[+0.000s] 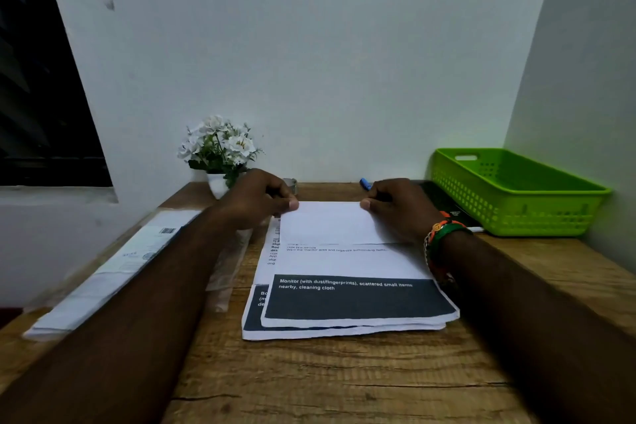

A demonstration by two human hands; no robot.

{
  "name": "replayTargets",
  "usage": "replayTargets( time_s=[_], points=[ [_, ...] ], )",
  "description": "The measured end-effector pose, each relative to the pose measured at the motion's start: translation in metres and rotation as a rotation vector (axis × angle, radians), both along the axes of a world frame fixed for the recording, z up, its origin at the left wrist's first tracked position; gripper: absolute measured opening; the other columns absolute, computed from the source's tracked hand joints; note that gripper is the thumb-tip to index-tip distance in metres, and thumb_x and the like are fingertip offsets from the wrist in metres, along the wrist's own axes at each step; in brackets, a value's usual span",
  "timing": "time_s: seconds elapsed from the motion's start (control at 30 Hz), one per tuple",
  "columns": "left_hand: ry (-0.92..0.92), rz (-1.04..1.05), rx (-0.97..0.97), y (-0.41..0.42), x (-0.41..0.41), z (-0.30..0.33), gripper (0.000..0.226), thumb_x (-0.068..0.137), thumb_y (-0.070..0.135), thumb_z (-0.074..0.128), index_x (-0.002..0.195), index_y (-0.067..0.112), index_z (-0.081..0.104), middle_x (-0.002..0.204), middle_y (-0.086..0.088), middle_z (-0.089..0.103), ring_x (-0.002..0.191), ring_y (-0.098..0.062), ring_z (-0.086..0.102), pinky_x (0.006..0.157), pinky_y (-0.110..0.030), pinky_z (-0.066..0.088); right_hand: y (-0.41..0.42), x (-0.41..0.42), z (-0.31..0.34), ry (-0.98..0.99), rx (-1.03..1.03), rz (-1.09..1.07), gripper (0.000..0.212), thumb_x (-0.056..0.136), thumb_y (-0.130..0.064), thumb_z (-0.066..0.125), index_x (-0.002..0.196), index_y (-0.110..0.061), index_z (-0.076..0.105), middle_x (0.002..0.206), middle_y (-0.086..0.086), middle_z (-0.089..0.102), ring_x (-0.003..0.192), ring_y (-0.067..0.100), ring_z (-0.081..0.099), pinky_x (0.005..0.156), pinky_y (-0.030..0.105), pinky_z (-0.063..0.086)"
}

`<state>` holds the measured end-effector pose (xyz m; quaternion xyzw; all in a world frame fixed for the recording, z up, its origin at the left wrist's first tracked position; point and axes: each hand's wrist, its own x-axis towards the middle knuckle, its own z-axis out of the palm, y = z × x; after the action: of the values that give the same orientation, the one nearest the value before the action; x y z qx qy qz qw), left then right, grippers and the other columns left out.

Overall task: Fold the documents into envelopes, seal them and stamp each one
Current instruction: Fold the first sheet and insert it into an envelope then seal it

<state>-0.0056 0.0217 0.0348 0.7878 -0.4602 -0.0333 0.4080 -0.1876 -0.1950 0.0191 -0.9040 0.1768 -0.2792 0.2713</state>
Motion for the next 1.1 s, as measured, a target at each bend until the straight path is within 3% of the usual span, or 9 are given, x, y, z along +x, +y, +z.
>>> replayTargets(
  time_s=[0.17,0.3,0.43,0.57,0.67,0.77,0.93,1.0,1.1],
  points=[
    [-0.057,0.046,-0.015,0.002,0.001,0.000,0.005,0.085,0.015,0.082,0.081,0.012,0.080,0.079,-0.002,0.078,0.075,-0.011,0.070,0.071,-0.027,0.055,-0.018,-0.016,0.003,-0.009,0.005,-0.051,0.021,0.086,-0.023,0.073,0.072,-0.008,0.069,0.065,0.002,0.061,0.062,0.012,0.051,0.062,0.031,0.041],
    [-0.118,0.080,-0.039,0.003,0.003,0.000,0.010,0.085,0.016,0.081,0.077,0.021,0.078,0.079,0.004,0.076,0.074,-0.009,0.069,0.075,-0.032,0.056,-0.021,-0.025,0.005,-0.040,0.052,-0.068,0.025,0.086,-0.017,0.074,0.063,-0.019,0.064,0.046,-0.012,0.057,0.045,0.000,0.052,0.056,0.023,0.040],
    [-0.158,0.116,-0.147,0.007,0.007,0.006,0.007,0.084,0.018,0.082,0.078,0.021,0.079,0.076,0.007,0.076,0.073,-0.009,0.070,0.079,-0.039,0.060,-0.016,-0.028,0.017,-0.127,-0.087,-0.062,0.019,0.084,-0.018,0.076,0.069,-0.024,0.067,0.063,-0.009,0.067,0.063,0.009,0.063,0.058,0.021,0.048],
    [-0.173,0.135,-0.218,0.009,0.002,0.012,0.023,0.086,0.037,0.079,0.073,0.018,0.078,0.071,0.003,0.074,0.067,-0.009,0.066,0.071,-0.029,0.052,-0.015,-0.029,0.022,-0.147,-0.136,-0.014,0.013,0.084,-0.017,0.076,0.075,-0.025,0.071,0.070,-0.013,0.069,0.072,0.010,0.068,0.069,0.028,0.055],
    [-0.187,0.100,-0.138,0.009,-0.001,0.010,0.040,0.089,0.048,0.072,0.070,0.014,0.076,0.064,-0.010,0.070,0.057,-0.013,0.058,0.062,-0.027,0.044,-0.014,-0.034,0.026,-0.098,-0.167,0.019,0.013,0.082,-0.017,0.078,0.076,-0.027,0.072,0.073,-0.013,0.071,0.070,0.003,0.067,0.067,0.023,0.053],
    [-0.208,0.064,-0.014,0.005,-0.004,0.005,0.044,0.090,0.051,0.070,0.068,0.014,0.075,0.057,-0.005,0.064,0.051,-0.009,0.050,0.055,-0.026,0.037,-0.012,-0.040,0.031,-0.041,-0.179,0.073,0.015,0.079,-0.016,0.079,0.074,-0.028,0.072,0.073,-0.010,0.072,0.068,0.003,0.067,0.066,0.020,0.049],
    [-0.260,-0.038,0.159,-0.001,-0.004,-0.007,0.055,0.086,0.061,0.069,0.073,0.008,0.071,0.062,-0.009,0.062,0.054,-0.015,0.055,0.058,-0.032,0.044,-0.005,-0.044,0.034,0.064,-0.177,0.142,0.010,0.073,-0.014,0.079,0.072,-0.023,0.075,0.071,-0.005,0.073,0.072,0.013,0.069,0.068,0.028,0.054],
    [-0.279,-0.057,0.201,-0.004,-0.004,-0.012,0.045,0.084,0.060,0.071,0.076,0.016,0.074,0.071,0.000,0.071,0.069,-0.014,0.066,0.068,-0.037,0.054,-0.003,-0.044,0.033,0.139,-0.202,0.137,0.010,0.073,-0.015,0.078,0.073,-0.025,0.076,0.068,-0.009,0.072,0.065,0.003,0.066,0.059,0.016,0.048],
    [-0.278,-0.067,0.229,-0.008,-0.009,-0.018,0.025,0.080,0.050,0.080,0.084,0.026,0.080,0.080,0.012,0.074,0.077,-0.003,0.067,0.072,-0.029,0.055,-0.001,-0.042,0.029,0.269,-0.259,0.143,0.008,0.075,-0.015,0.078,0.076,-0.023,0.077,0.071,-0.013,0.072,0.062,-0.006,0.062,0.057,0.006,0.041]
  ],
)
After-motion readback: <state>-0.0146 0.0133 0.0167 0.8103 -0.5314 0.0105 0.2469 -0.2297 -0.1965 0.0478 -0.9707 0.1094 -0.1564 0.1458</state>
